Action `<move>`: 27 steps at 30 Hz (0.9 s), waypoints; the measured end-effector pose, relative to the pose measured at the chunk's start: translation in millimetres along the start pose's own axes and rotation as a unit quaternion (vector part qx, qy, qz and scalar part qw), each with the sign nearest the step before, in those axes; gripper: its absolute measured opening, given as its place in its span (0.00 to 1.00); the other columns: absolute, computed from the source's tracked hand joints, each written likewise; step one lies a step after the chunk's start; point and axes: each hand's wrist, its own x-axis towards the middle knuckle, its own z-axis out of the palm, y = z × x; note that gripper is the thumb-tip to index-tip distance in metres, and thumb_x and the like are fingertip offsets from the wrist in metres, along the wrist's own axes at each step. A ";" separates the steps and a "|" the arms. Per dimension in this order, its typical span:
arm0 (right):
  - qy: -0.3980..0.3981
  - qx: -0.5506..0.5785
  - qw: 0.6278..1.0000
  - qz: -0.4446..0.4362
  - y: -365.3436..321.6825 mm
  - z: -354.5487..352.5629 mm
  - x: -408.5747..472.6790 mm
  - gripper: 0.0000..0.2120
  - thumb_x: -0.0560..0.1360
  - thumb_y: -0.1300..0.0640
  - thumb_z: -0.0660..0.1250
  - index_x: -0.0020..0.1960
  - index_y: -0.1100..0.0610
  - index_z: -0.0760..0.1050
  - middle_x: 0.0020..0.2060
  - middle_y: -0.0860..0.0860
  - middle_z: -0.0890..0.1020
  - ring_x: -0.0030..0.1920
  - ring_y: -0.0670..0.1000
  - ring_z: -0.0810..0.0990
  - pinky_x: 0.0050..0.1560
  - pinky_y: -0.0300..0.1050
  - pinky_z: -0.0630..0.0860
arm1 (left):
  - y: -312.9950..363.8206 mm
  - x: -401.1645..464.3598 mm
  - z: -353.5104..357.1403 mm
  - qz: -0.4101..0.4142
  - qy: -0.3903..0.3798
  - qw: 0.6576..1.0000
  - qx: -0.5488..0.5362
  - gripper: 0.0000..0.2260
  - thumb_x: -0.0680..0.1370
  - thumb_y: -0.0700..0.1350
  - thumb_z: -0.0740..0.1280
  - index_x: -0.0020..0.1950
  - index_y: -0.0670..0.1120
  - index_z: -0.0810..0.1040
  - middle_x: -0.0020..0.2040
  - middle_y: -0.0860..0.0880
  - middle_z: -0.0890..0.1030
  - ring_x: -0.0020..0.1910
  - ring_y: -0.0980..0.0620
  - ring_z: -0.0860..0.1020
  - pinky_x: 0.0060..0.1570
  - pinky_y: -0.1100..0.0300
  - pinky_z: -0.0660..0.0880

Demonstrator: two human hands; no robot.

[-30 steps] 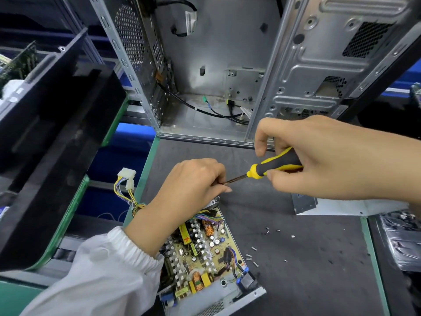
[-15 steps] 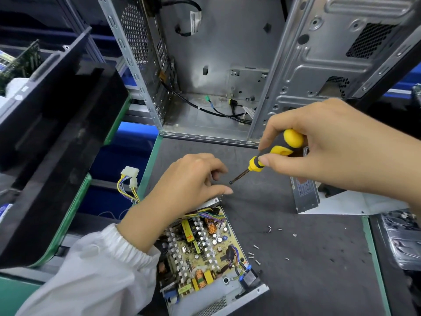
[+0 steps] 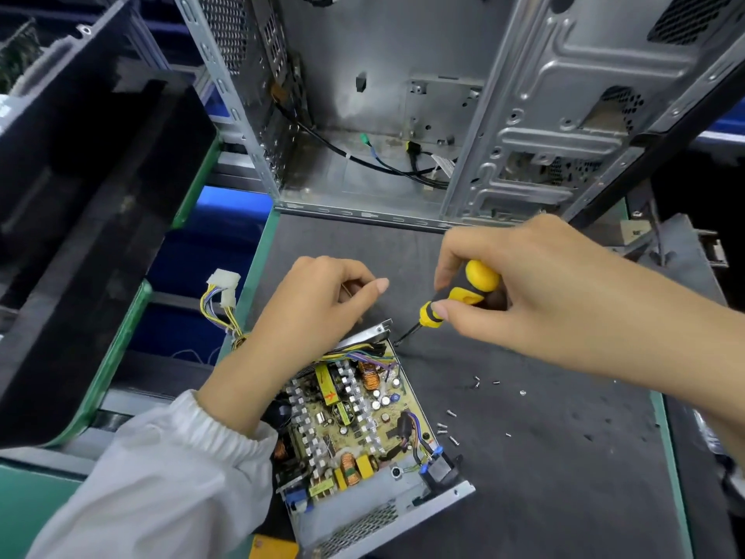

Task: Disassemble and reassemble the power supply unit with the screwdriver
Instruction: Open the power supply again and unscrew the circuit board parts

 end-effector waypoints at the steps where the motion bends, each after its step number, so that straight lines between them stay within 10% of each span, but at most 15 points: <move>1: 0.001 -0.001 1.000 -0.001 0.8 2.8 1.6 0.11 0.69 0.42 0.59 0.44 0.47 0.71 0.38 0.28 0.72 0.38 0.35 0.72 0.33 0.35 0.68 | 0.0 0.4 0.3 -0.002 0.003 1.000 0.003 0.10 0.79 0.52 0.67 0.42 0.50 0.83 0.33 0.51 0.83 0.34 0.54 0.82 0.44 0.52 0.80; 6: 0.005 0.002 1.000 -0.001 3.2 14.0 7.5 0.09 0.70 0.44 0.61 0.44 0.48 0.72 0.24 0.43 0.71 0.36 0.36 0.72 0.35 0.36 0.69 | 2.8 1.0 0.4 0.001 -0.001 1.000 0.011 0.09 0.79 0.50 0.68 0.43 0.48 0.84 0.33 0.50 0.83 0.33 0.52 0.82 0.43 0.53 0.79; 27: -0.002 -0.017 1.000 0.000 -6.4 19.8 11.1 0.08 0.75 0.48 0.64 0.46 0.52 0.71 0.27 0.45 0.69 0.32 0.40 0.69 0.35 0.37 0.67 | 3.9 -1.1 -1.2 -0.001 0.005 1.000 0.024 0.09 0.79 0.50 0.67 0.44 0.48 0.83 0.32 0.49 0.82 0.35 0.51 0.82 0.44 0.49 0.79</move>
